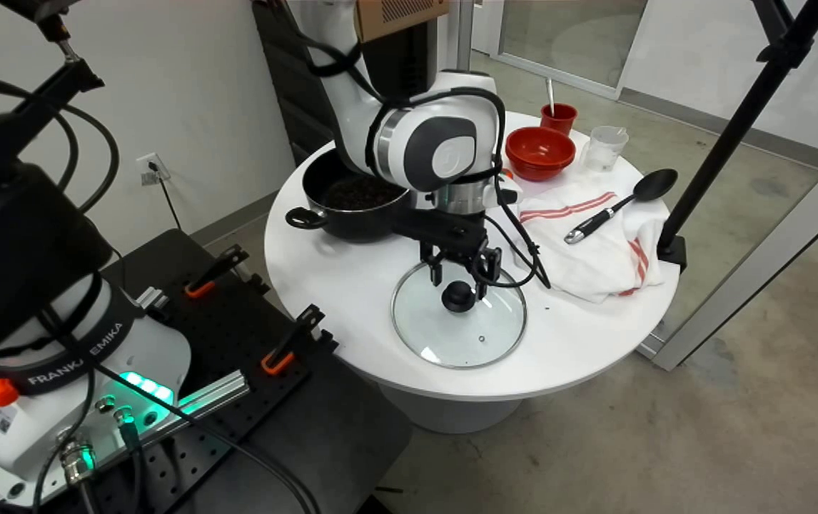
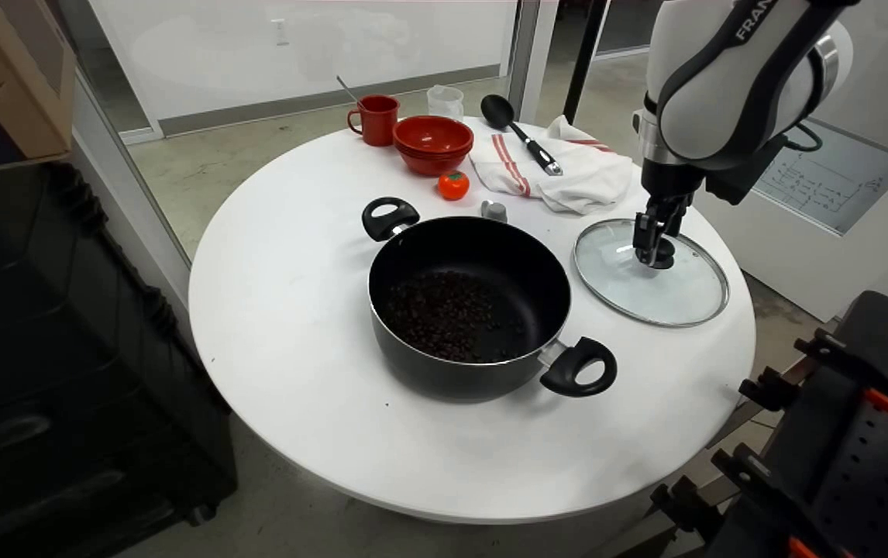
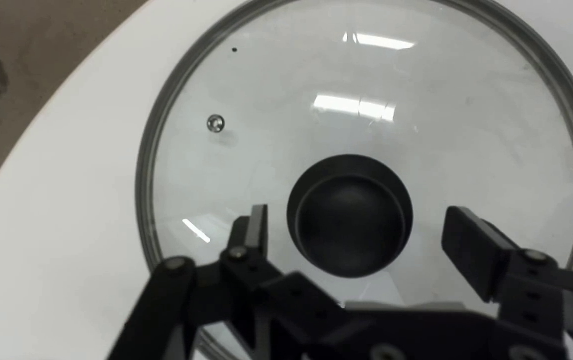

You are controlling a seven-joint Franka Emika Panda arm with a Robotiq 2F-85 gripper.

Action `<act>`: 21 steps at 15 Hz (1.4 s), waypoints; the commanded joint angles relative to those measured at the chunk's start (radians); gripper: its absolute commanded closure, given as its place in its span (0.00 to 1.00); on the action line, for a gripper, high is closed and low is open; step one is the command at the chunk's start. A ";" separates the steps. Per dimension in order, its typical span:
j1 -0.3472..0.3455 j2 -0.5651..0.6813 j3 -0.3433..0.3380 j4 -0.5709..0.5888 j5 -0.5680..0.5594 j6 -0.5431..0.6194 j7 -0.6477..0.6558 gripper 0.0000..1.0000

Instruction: Uncover the pot and put the lid on the table

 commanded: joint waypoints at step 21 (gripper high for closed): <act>0.221 -0.560 0.137 -0.314 -0.268 0.061 0.319 0.00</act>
